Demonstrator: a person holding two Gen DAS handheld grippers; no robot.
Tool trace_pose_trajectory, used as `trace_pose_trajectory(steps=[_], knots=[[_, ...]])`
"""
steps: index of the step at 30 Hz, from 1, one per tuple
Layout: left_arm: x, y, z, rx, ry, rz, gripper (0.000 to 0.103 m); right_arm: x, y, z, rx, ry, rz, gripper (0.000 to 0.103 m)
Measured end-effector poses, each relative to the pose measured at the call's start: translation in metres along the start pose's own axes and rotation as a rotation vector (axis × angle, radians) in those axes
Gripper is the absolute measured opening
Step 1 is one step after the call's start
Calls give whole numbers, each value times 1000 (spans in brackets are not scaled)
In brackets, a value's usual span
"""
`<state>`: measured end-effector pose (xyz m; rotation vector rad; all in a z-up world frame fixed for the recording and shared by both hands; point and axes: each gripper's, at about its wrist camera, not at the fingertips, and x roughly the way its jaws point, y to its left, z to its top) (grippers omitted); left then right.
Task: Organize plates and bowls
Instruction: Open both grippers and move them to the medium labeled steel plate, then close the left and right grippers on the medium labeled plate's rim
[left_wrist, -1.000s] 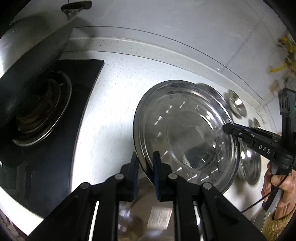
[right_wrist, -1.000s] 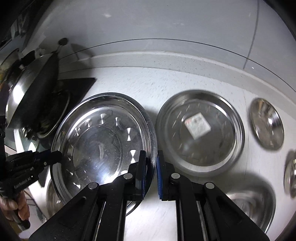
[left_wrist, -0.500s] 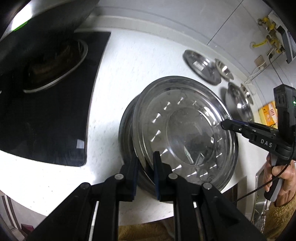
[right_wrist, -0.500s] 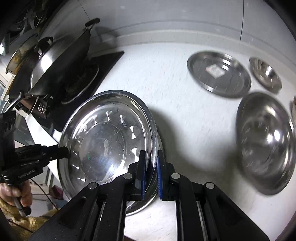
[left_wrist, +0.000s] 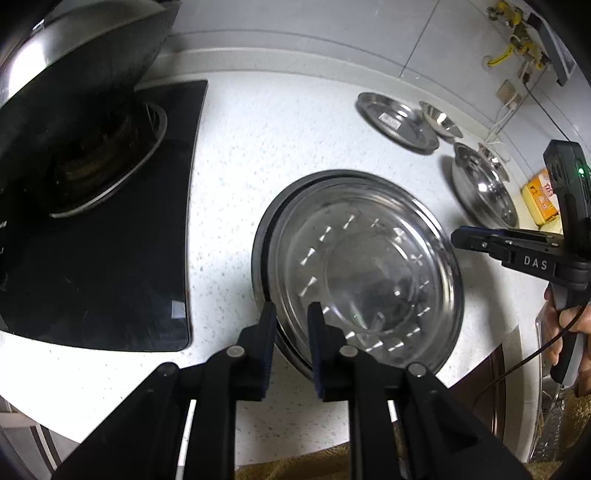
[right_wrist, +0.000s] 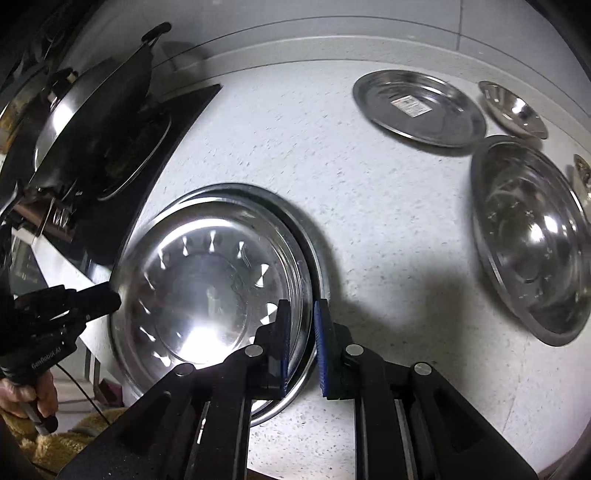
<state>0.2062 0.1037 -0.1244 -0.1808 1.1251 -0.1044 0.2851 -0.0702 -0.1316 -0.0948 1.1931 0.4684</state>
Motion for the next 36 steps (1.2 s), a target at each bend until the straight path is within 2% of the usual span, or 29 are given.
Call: trace_pose_trajectory(steps=[4, 7, 9, 11, 13, 15, 19, 22, 25, 29, 34, 36], knots=[[-12, 2, 0, 35, -47, 27, 17, -13, 8, 0, -8, -22, -17, 13], [-27, 7, 6, 21, -94, -18, 19, -26, 13, 2, -10, -49, -7, 18], [-34, 8, 16, 7, -119, -70, 38, -38, 11, 4, -6, -71, 4, 23], [-35, 8, 32, -22, -117, -136, 45, -53, 7, 11, 2, -101, 4, 28], [-30, 5, 52, -53, -98, -192, 47, -66, -1, 20, 13, -131, -2, 33], [-24, -2, 67, -65, -84, -208, 50, -79, -15, 30, 36, -155, -20, 36], [1, -20, 105, -112, -61, -219, 55, -98, -55, 54, 74, -201, -34, 46], [30, -35, 136, -176, -28, -242, 55, -97, -93, 76, 113, -200, -26, 46], [61, -50, 164, -222, -1, -256, 55, -88, -128, 98, 143, -179, 19, 46], [102, -64, 196, -258, 41, -264, 55, -64, -171, 127, 186, -134, 73, 46], [142, -66, 222, -289, 76, -203, 55, -29, -205, 156, 221, -76, 131, 46], [154, -65, 233, -296, 78, -185, 55, -14, -212, 164, 216, -58, 127, 46]])
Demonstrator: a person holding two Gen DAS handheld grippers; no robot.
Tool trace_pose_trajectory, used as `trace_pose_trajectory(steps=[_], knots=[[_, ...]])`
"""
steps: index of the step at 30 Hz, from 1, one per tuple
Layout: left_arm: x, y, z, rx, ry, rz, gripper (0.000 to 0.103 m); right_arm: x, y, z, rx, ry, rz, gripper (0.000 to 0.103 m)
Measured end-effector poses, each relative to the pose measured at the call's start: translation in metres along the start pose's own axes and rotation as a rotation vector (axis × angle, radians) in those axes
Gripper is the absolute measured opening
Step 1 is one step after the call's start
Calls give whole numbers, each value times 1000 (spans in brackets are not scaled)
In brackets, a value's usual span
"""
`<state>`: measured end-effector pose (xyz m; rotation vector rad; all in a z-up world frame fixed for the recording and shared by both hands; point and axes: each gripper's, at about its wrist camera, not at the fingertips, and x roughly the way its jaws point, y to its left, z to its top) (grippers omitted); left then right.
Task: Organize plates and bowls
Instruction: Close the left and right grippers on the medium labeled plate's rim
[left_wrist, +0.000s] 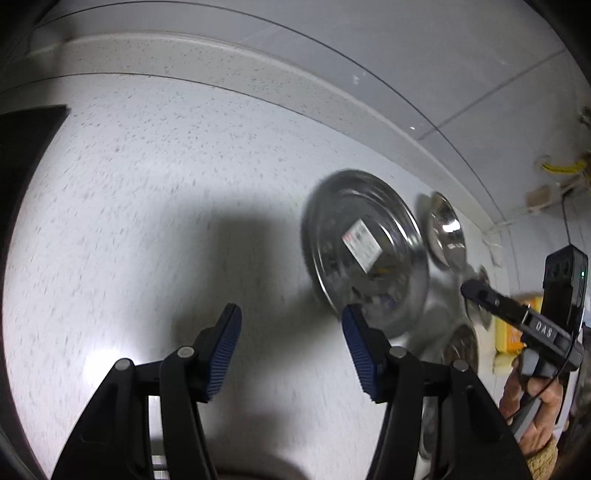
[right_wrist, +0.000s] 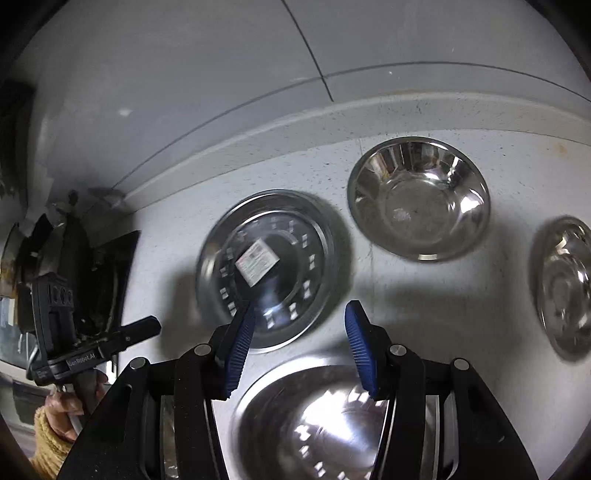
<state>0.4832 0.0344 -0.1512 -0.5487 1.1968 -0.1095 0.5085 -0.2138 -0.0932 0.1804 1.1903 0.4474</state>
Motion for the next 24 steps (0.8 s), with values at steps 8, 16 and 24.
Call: trace_pose_trajectory(steps=[8, 16, 24], knots=[[37, -9, 35, 2, 20, 37, 55, 47, -9, 14, -18, 80, 10, 46], [50, -25, 44, 64, 28, -7, 50, 65, -12, 17, -50, 109, 0, 30], [61, -18, 47, 12, 47, -60, 7, 71, -5, 20, -71, 115, -21, 17]])
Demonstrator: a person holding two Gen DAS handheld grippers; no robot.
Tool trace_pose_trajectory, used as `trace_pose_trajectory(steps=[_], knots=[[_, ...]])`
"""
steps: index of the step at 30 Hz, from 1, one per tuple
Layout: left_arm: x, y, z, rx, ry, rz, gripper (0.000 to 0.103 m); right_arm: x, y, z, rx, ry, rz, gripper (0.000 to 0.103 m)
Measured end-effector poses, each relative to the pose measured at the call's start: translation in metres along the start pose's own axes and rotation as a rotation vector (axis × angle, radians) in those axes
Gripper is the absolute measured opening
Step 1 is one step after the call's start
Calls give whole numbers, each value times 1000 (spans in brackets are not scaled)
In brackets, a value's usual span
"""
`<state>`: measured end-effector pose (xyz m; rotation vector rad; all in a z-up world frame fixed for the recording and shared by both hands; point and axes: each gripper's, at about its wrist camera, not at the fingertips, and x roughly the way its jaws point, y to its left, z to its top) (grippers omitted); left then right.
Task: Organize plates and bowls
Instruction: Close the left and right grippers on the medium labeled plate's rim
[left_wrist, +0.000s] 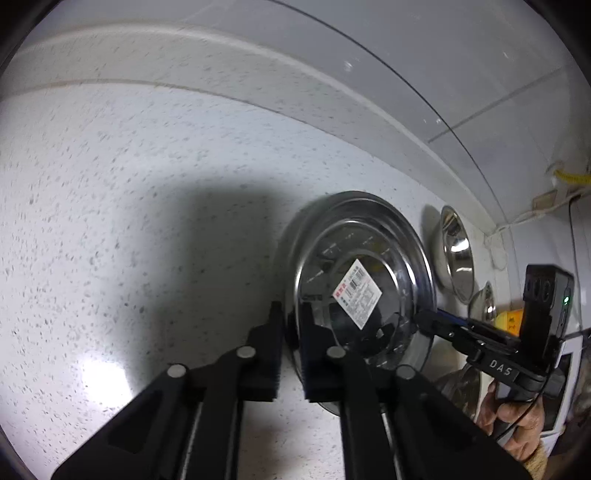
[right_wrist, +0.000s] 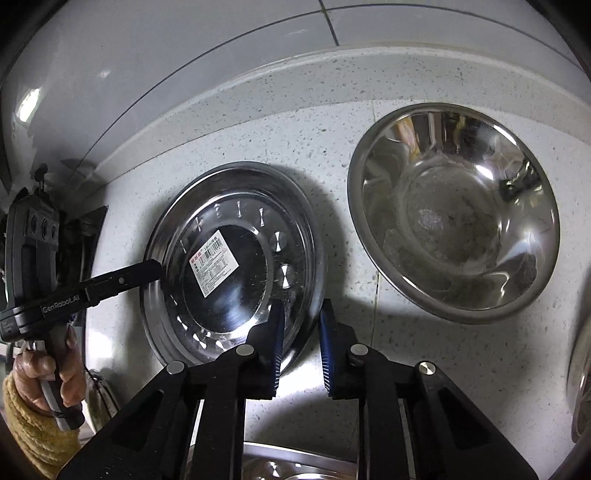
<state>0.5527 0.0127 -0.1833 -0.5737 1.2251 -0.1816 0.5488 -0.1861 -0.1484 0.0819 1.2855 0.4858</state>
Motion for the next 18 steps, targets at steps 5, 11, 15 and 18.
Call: trace_pose_trajectory(steps=[5, 11, 15, 18], knots=[[-12, 4, -8, -6, -26, 11, 7, -1, 7, 1, -9, -6, -7, 12], [-48, 11, -23, -26, -60, -11, 7, -13, 30, -3, -40, -34, -4, 12], [-77, 16, -36, -22, -85, -23, 7, -24, 46, -11, -56, -53, -1, 12], [-100, 22, -48, -19, -100, -29, 7, -34, 61, -19, -68, -67, 4, 12]])
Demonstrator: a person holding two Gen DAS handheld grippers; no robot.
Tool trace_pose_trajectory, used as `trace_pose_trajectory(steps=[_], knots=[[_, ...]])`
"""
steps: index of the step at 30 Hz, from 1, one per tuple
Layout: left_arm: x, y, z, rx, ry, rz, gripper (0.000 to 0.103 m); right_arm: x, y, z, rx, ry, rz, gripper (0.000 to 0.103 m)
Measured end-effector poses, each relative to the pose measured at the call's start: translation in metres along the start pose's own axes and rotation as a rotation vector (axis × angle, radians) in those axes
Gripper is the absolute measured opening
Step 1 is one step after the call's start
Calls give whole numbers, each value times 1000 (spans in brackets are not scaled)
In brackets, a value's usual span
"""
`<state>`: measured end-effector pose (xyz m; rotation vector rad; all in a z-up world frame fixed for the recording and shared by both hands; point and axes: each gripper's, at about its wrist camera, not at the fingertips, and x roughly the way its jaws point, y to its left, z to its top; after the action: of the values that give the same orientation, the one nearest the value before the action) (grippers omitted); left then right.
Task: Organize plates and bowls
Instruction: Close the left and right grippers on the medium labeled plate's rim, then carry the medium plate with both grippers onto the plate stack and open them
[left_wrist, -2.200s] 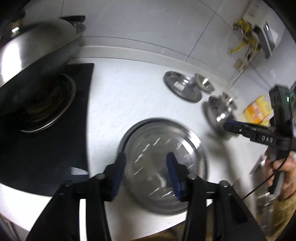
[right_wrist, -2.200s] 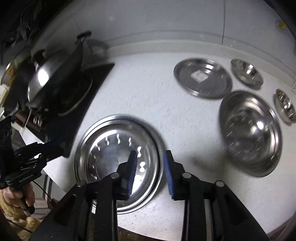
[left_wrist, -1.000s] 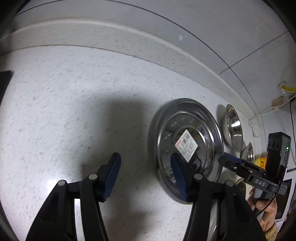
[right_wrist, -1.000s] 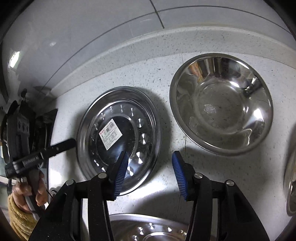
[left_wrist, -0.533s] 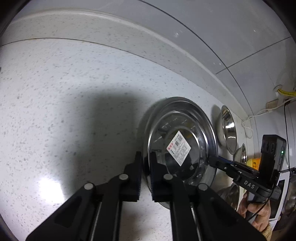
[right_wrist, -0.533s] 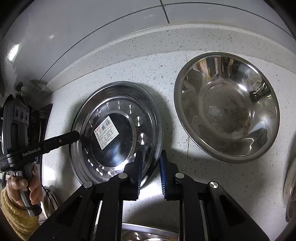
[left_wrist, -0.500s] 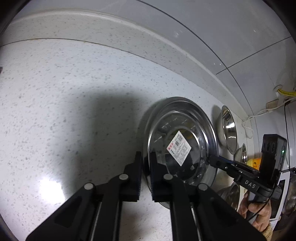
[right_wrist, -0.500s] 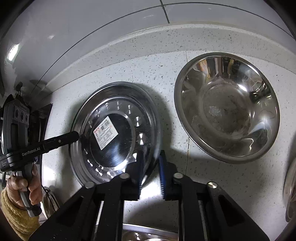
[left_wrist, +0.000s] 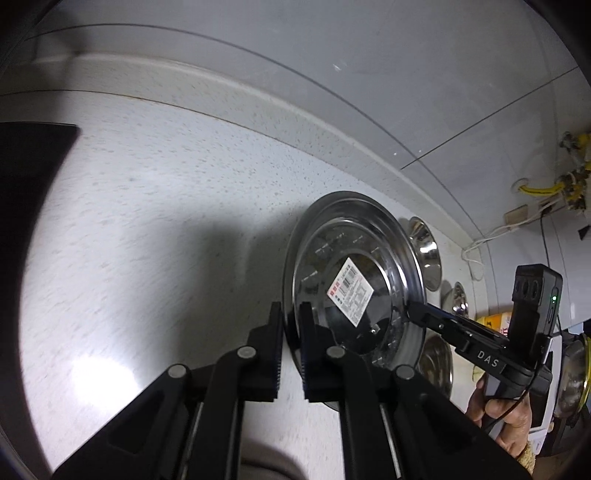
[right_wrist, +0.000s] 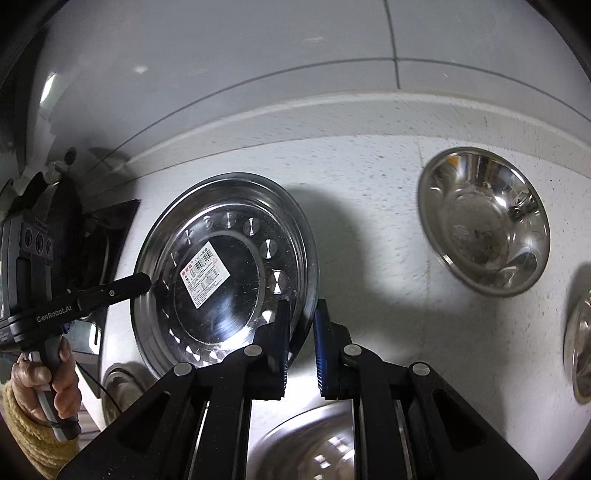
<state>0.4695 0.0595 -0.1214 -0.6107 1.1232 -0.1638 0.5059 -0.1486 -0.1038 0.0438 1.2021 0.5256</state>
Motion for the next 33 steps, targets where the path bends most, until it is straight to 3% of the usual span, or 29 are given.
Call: trace_pose_trajectory(steps=[11, 18, 27, 33], knots=[[-115, 19, -63, 54, -47, -56, 7, -58, 65, -52, -44, -70, 19, 12], [-167, 51, -120, 99, -23, -86, 7, -77, 116, -106, -70, -88, 33, 12], [-145, 105, -181, 83, 119, -68, 8, -43, 149, -166, -33, -12, 30, 12], [-131, 116, -191, 90, 143, -35, 8, -8, 148, -185, 30, 48, 10, 12]])
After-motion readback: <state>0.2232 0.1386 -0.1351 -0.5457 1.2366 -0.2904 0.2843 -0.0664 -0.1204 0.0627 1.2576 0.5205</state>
